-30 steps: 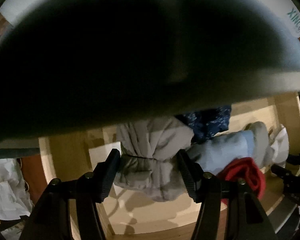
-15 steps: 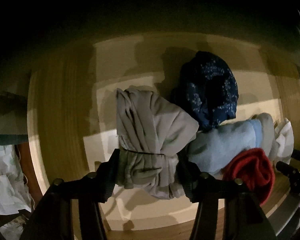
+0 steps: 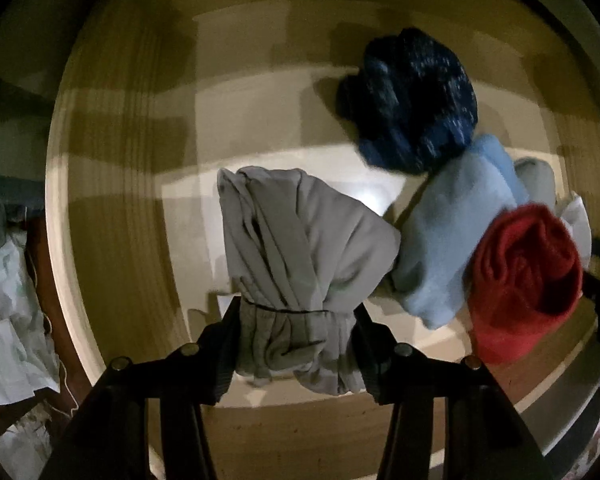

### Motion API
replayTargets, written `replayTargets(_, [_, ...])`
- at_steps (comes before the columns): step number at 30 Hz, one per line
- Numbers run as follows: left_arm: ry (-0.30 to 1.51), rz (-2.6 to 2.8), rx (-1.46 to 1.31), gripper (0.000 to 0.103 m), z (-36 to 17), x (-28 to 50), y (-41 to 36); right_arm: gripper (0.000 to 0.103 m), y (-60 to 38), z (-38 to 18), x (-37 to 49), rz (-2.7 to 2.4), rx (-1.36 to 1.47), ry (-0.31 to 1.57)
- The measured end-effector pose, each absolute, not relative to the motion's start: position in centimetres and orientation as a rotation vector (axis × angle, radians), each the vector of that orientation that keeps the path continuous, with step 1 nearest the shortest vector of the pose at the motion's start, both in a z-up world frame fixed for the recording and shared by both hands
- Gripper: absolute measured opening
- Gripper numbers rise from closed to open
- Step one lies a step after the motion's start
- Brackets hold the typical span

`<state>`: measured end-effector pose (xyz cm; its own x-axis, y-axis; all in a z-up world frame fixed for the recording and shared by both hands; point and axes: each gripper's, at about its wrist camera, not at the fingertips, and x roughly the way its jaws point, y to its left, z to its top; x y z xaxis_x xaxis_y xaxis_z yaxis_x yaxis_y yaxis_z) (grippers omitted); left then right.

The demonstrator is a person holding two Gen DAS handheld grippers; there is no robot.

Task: Take underwear out of drawer
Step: 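Grasp the beige rolled underwear with the left tool while the right tool holds the white sock, then lift the beige underwear with the left tool over the box while the right tool holds the sock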

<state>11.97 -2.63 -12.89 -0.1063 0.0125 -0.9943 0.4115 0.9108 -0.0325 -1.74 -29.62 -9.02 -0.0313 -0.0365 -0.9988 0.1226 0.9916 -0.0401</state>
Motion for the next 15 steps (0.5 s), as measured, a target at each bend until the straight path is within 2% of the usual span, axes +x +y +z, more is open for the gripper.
replayTargets(15, [1.733, -0.327, 0.274, 0.049, -13.5, 10.9, -2.0, 0.057, -27.3, -11.1, 1.0, -0.11, -0.042, 1.666])
